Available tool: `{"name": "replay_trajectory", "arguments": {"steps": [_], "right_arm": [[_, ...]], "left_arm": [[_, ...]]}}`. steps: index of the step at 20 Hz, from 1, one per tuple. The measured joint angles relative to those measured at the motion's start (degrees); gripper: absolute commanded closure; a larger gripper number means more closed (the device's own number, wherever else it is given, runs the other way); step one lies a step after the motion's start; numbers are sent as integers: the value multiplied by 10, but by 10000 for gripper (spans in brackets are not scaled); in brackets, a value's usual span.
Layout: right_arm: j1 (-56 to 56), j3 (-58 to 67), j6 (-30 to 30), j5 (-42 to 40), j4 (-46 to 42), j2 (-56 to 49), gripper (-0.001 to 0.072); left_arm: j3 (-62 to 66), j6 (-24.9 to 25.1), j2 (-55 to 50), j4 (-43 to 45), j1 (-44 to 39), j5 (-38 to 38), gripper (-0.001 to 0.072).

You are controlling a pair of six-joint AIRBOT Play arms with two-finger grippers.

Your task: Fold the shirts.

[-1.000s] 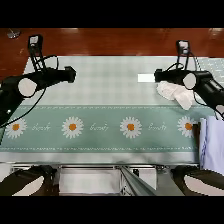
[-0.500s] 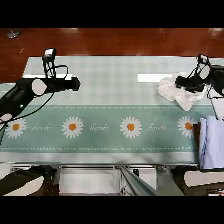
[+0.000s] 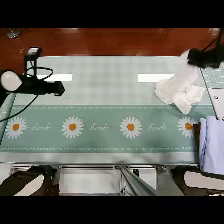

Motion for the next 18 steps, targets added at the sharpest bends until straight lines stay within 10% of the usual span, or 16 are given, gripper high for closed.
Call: {"name": "replay_trajectory", "arguments": {"steps": [9, 18], "right_arm": [[81, 217, -63, -5, 41, 136, 681], [231, 201, -93, 96, 81, 188, 681]], "left_arm": [[-225, -27, 307, -123, 0, -27, 7], [-269, -44, 350, -142, 0, -30, 7]]}}
